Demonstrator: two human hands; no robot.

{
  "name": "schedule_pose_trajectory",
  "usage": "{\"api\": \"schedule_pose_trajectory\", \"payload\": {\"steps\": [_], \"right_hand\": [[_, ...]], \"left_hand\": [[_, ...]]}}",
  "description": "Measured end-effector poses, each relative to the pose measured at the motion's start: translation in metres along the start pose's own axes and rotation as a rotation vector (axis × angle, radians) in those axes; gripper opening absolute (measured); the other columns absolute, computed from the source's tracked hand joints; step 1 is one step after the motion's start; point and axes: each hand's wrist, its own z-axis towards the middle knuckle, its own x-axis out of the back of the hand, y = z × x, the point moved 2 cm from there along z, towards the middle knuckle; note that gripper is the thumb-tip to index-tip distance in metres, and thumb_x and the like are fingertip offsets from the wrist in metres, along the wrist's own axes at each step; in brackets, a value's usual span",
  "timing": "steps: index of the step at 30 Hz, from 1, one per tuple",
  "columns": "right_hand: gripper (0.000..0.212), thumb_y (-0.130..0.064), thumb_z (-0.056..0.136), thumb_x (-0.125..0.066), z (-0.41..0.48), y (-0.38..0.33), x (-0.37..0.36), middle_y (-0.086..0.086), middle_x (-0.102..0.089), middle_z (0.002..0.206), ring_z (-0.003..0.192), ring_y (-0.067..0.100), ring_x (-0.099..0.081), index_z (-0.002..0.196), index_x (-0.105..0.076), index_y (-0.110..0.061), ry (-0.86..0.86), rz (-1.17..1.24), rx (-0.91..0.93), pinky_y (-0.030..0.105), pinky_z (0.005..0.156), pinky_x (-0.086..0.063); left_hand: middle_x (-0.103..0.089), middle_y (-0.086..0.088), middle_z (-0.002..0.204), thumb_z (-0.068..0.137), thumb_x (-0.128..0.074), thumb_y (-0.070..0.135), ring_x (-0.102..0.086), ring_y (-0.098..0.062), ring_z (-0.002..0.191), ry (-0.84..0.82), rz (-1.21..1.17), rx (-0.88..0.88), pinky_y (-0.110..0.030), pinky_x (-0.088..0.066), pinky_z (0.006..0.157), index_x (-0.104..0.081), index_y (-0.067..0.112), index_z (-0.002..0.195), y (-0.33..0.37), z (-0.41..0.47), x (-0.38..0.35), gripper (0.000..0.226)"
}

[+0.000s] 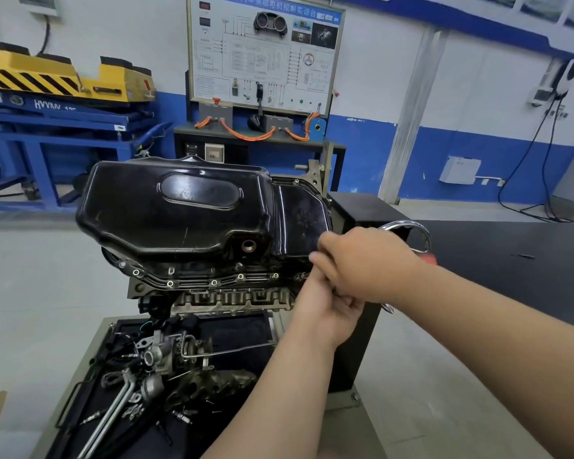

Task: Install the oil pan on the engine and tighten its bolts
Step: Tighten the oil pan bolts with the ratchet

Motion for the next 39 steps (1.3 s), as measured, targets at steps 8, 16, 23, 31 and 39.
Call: {"api": "schedule_pose_trajectory", "payload": {"steps": [8, 16, 23, 31, 39], "right_hand": [[0.031, -0.041, 0.097, -0.030, 0.000, -0.002, -0.011, 0.002, -0.062, 0.078, 0.065, 0.020, -0.058, 0.090, -0.048, -0.018, -0.026, 0.258, -0.311, 0.029, 0.054, -0.043], [0.038, -0.034, 0.098, -0.037, 0.001, -0.002, -0.003, 0.012, -0.067, 0.083, 0.067, 0.023, -0.059, 0.093, -0.061, -0.005, -0.226, 0.567, -0.536, 0.035, 0.064, -0.051], [0.020, -0.037, 0.097, -0.030, 0.007, 0.009, 0.003, -0.007, -0.046, 0.065, 0.056, 0.017, -0.051, 0.084, -0.036, -0.022, -0.185, -0.381, 0.260, 0.028, 0.045, -0.031], [0.048, -0.035, 0.097, -0.043, -0.002, 0.003, 0.005, 0.007, -0.057, 0.043, 0.035, 0.020, -0.054, 0.069, -0.062, -0.001, -0.387, 0.887, -0.756, 0.028, 0.047, -0.052], [0.027, -0.034, 0.099, -0.034, 0.007, 0.001, 0.017, -0.002, -0.052, 0.065, 0.051, 0.012, -0.045, 0.079, -0.039, -0.017, -0.252, 0.025, -0.217, 0.026, 0.045, -0.029]], "left_hand": [[-0.067, -0.006, 0.111, 0.099, -0.045, 0.035, -0.062, -0.020, 0.094, -0.034, -0.059, -0.002, -0.031, -0.048, 0.076, -0.064, 0.011, 0.113, -0.001, -0.005, 0.003, 0.034], [-0.044, 0.001, 0.069, 0.097, -0.051, 0.032, -0.042, -0.011, 0.060, 0.005, -0.091, 0.037, -0.023, -0.037, 0.064, -0.058, 0.015, 0.075, -0.005, -0.002, 0.000, 0.029], [-0.044, 0.005, 0.058, 0.097, -0.051, 0.036, -0.036, -0.007, 0.050, 0.008, -0.046, 0.037, -0.023, -0.038, 0.063, -0.055, 0.018, 0.068, -0.004, -0.004, 0.002, 0.035], [-0.042, 0.000, 0.046, 0.099, -0.047, 0.029, -0.041, -0.013, 0.035, -0.045, -0.156, 0.029, -0.036, -0.035, 0.072, -0.053, 0.011, 0.069, -0.013, 0.002, -0.001, 0.036], [-0.032, 0.008, 0.046, 0.094, -0.056, 0.033, -0.032, -0.006, 0.039, 0.020, -0.151, 0.064, -0.022, -0.038, 0.060, -0.052, 0.018, 0.057, -0.007, 0.000, -0.002, 0.040]]}}
